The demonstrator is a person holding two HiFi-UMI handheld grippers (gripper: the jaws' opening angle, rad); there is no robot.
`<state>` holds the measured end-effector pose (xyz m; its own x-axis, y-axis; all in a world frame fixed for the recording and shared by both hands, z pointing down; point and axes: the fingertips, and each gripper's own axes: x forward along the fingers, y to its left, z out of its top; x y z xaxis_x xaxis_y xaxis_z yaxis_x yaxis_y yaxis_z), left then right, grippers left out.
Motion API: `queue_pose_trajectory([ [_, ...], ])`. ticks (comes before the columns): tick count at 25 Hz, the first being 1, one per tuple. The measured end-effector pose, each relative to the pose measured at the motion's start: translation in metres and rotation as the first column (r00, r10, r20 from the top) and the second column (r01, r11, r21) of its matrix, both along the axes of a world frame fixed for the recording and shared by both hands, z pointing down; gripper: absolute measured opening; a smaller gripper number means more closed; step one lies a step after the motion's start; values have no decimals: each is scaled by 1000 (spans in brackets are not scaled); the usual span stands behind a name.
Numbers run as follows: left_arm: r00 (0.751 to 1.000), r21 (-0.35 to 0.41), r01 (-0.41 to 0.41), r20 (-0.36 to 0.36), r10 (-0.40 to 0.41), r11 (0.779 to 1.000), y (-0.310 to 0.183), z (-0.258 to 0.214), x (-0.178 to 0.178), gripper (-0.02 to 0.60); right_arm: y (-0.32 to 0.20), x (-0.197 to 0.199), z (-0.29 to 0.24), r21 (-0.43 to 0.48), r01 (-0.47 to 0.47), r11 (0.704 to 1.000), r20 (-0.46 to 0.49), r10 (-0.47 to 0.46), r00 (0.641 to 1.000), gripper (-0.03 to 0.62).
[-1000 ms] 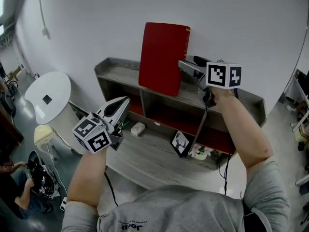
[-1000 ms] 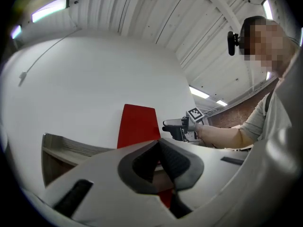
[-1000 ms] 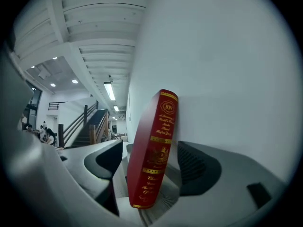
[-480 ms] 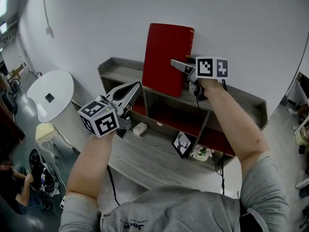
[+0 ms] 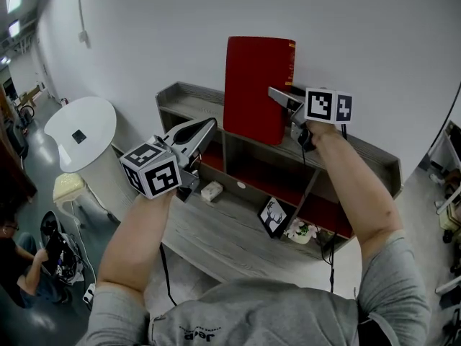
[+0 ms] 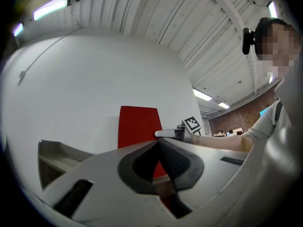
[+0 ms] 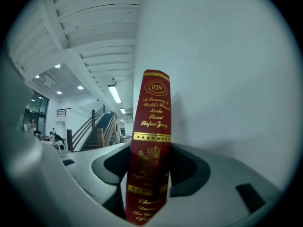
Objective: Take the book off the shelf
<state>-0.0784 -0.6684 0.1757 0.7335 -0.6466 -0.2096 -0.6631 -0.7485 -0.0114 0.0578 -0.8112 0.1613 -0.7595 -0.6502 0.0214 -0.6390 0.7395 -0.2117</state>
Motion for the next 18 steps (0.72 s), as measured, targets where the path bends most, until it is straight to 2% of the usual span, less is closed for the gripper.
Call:
queue_pose_trajectory([
  [5,999,2,50,-7,-50,999,11,1,-26,15,27,-23,-33,85,73,994,-12,-73,997,241],
  [10,990,-1,138,-18,-138,990,28,7,-71,15,58,-67,-56,129,178,976,-16,-177,984,236],
  [18,948,-37,311,-53,-312,950,68,35,-159,15,103,-164,-50,132,372,919,-64,-366,928,235],
])
